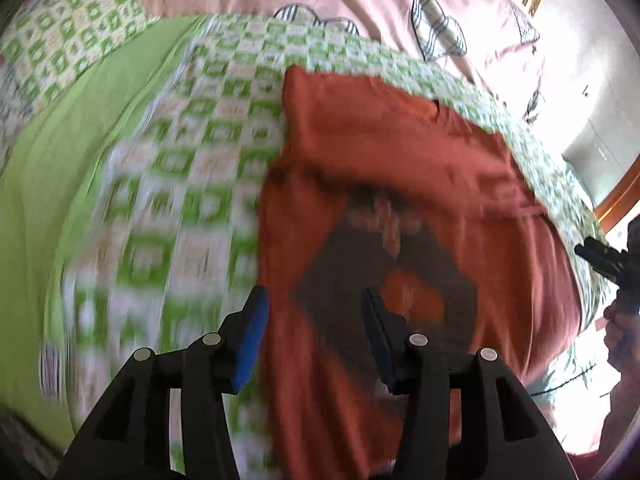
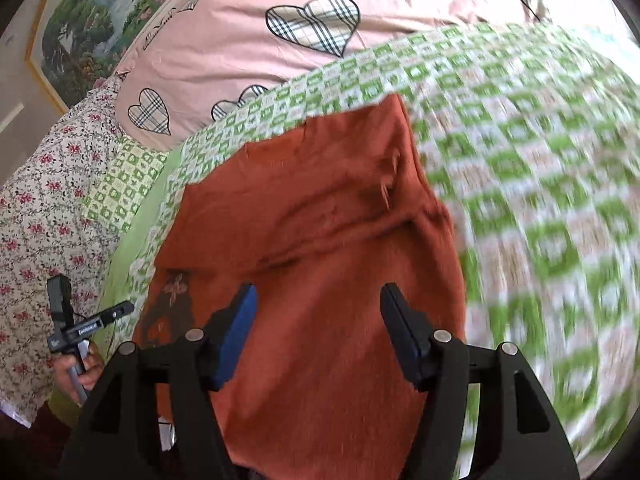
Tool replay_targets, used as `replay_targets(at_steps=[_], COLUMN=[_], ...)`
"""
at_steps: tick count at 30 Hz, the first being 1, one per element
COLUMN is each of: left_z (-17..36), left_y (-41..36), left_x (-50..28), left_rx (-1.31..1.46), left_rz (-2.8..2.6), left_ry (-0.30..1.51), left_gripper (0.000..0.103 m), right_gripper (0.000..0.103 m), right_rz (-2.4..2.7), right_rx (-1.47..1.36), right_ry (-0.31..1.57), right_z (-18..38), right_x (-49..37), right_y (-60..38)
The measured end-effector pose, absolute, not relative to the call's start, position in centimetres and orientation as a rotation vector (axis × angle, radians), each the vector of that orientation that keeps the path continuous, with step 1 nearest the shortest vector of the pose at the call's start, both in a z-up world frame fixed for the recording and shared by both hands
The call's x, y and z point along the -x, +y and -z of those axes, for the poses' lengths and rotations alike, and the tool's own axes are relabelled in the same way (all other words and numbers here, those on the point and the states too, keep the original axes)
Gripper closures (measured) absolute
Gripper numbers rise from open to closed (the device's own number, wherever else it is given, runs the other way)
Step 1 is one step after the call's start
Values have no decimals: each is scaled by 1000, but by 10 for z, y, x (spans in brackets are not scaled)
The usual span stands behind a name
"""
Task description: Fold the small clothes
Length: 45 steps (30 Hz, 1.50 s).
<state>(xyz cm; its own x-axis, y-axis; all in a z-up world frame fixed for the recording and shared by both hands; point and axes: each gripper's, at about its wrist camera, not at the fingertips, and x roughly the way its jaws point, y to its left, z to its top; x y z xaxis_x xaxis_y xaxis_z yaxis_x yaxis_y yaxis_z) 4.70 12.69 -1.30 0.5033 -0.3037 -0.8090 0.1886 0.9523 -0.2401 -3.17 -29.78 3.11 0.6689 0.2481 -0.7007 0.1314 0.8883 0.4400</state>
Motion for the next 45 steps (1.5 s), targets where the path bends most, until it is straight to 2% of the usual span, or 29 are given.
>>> replay_targets(at_steps=[7, 15, 22, 27, 28, 30, 31, 32, 33, 35, 45], left_z=[48, 66, 78, 84, 83, 83, 82, 81, 80, 78, 14], left_y=[147, 147, 139, 136, 136, 136, 136, 136, 137, 138, 150], left_x=[24, 46, 46, 36, 35, 37, 38, 39, 39, 41, 54], left_rx=[187, 149, 102, 131, 133, 111, 95, 84, 85, 94, 272], left_rz=[347, 401, 431, 428, 426, 410, 404, 404, 407, 418, 558], left_ry=[1103, 1162, 1205, 1207, 1205, 1195, 1189, 1180, 1176, 1163, 951], left_gripper=[54, 55, 56, 56, 56, 64, 74, 88, 92, 99, 101], right_gripper=[38, 38, 38, 38, 42, 47, 63, 76, 90, 92, 93], right_rz=[-124, -81, -83, -111, -107, -108, -119, -138, -160, -194, -458], right_rx=[-564, -506, -484, -474, -467, -468, -466, -473, -491, -498, -663], right_ry=[880, 988, 1084, 1066, 1063, 1080, 1091, 1091, 1082, 1072, 824], right_z=[-13, 5, 46, 63, 65, 69, 70, 69, 69, 64, -11], right_x=[102, 160, 156, 138, 134, 130, 130, 132, 136, 141, 149], right_y=[-302, -301, -287, -281, -280, -279, -279, -279, -280, -277, -278])
